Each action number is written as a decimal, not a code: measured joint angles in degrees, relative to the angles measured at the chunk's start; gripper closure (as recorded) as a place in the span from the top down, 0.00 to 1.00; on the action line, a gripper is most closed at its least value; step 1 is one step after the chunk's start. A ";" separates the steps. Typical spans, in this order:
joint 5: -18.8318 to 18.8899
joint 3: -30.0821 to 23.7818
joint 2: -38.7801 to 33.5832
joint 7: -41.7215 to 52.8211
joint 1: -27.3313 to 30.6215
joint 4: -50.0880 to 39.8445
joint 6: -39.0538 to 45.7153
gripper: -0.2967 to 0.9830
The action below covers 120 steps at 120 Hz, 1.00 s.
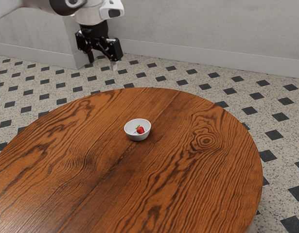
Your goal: Take strawberry from the bowl
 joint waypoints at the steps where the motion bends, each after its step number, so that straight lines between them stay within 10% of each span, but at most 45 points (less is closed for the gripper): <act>1: 0.01 -0.01 0.05 -0.03 0.02 0.00 0.02 0.77; 120: -0.23 0.52 14.59 -4.19 0.18 -12.15 20.48 0.55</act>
